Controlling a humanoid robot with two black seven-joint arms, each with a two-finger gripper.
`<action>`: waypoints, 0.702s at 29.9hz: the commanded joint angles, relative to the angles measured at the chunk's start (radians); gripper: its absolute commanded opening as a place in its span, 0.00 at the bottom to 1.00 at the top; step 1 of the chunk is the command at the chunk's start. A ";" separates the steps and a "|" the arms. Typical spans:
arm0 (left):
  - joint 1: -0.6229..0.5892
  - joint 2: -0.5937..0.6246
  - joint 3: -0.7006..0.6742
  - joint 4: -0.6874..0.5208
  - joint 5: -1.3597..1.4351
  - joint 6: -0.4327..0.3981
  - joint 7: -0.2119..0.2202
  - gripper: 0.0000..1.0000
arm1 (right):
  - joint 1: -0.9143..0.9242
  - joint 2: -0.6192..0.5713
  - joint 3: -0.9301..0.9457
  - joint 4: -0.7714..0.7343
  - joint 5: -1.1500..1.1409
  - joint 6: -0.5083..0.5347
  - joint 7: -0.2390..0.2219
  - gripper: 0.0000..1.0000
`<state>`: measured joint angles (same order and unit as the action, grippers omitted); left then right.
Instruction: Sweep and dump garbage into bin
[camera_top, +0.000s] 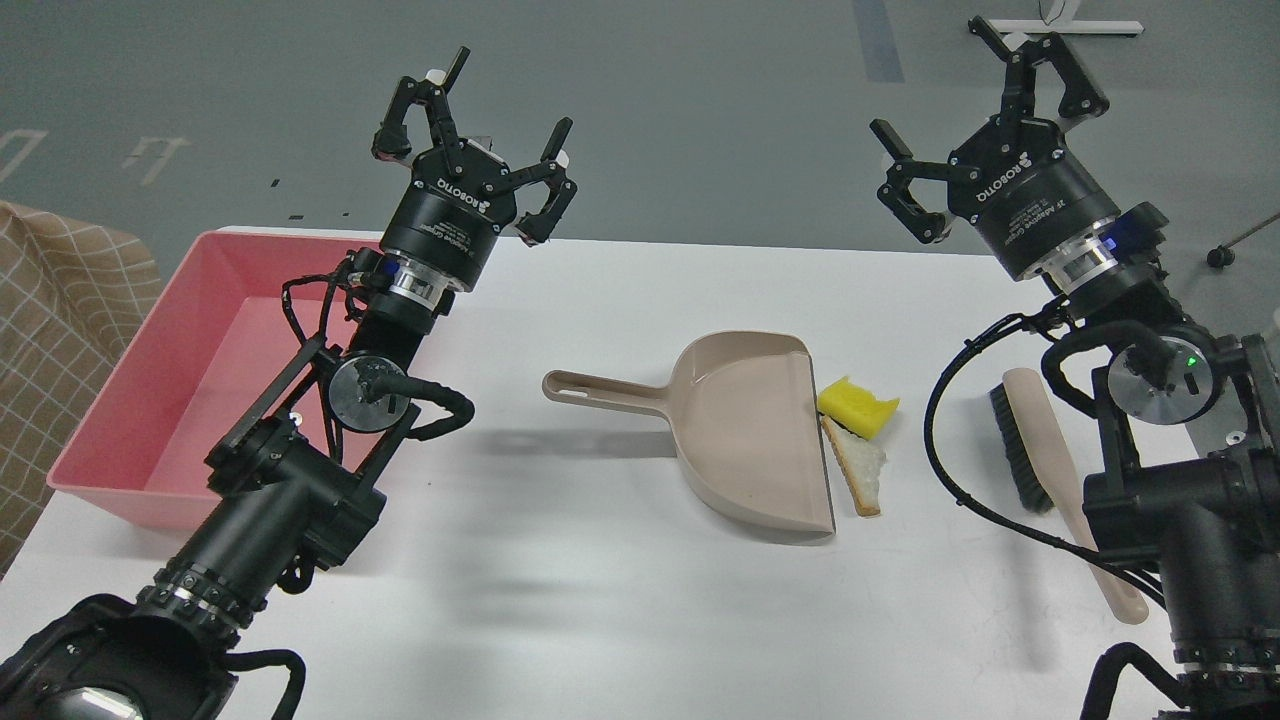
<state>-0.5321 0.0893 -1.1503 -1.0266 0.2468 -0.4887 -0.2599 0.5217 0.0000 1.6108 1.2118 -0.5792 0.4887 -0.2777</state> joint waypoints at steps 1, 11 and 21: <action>0.000 -0.005 0.003 0.000 0.000 0.000 -0.001 0.99 | 0.000 0.000 0.000 -0.001 -0.001 0.000 0.000 1.00; 0.000 0.001 0.003 -0.018 0.006 0.000 0.001 0.99 | 0.001 0.000 0.000 0.000 0.001 0.000 0.000 1.00; 0.008 0.015 0.007 -0.101 0.008 0.000 0.004 0.99 | 0.001 0.000 0.000 0.000 0.001 0.000 0.000 1.00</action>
<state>-0.5245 0.1047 -1.1441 -1.1228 0.2541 -0.4887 -0.2578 0.5246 0.0000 1.6107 1.2116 -0.5792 0.4887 -0.2777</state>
